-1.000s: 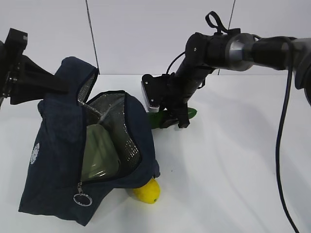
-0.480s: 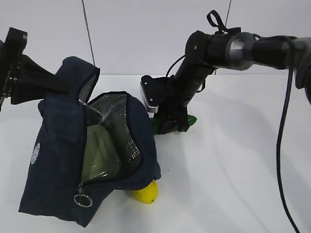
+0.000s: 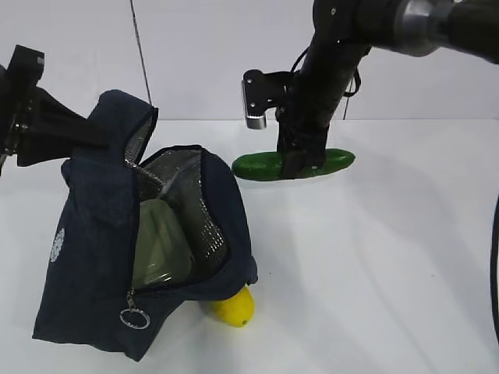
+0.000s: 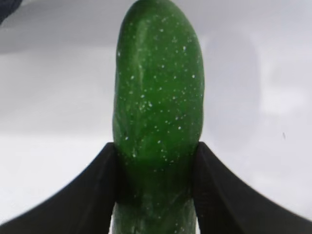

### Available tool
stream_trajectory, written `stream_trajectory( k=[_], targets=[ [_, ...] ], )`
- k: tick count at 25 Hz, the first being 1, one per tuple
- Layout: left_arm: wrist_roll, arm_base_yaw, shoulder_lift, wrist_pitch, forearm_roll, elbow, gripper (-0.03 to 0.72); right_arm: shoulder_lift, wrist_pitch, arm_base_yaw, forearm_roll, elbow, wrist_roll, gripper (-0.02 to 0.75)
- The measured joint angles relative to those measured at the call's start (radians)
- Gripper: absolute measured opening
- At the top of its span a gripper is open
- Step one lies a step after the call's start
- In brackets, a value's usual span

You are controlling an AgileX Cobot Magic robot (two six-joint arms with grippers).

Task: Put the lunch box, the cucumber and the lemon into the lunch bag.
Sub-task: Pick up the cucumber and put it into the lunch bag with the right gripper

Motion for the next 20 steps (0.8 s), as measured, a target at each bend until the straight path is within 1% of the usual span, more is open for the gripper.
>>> stream_trajectory(
  k=[5, 8, 14, 17, 20],
  targets=[
    [0.002, 0.000, 0.000, -0.023, -0.005, 0.002, -0.007, -0.086, 0.036, -0.001, -0.004, 0.000, 0.152, 0.346],
    [0.004, 0.000, 0.000, -0.030, -0.007, 0.002, -0.007, -0.137, 0.041, -0.001, 0.009, -0.002, 0.284, 0.346],
    [0.023, 0.000, 0.000, -0.042, -0.009, 0.002, -0.007, -0.224, 0.046, -0.001, 0.031, -0.004, 0.666, 0.346],
    [0.029, 0.000, 0.000, -0.043, -0.010, 0.002, -0.007, -0.280, 0.049, -0.001, 0.096, -0.004, 0.895, 0.346],
    [0.040, 0.000, 0.000, -0.045, -0.011, 0.002, -0.007, -0.316, 0.056, -0.001, 0.209, -0.004, 1.104, 0.346]
  ],
)
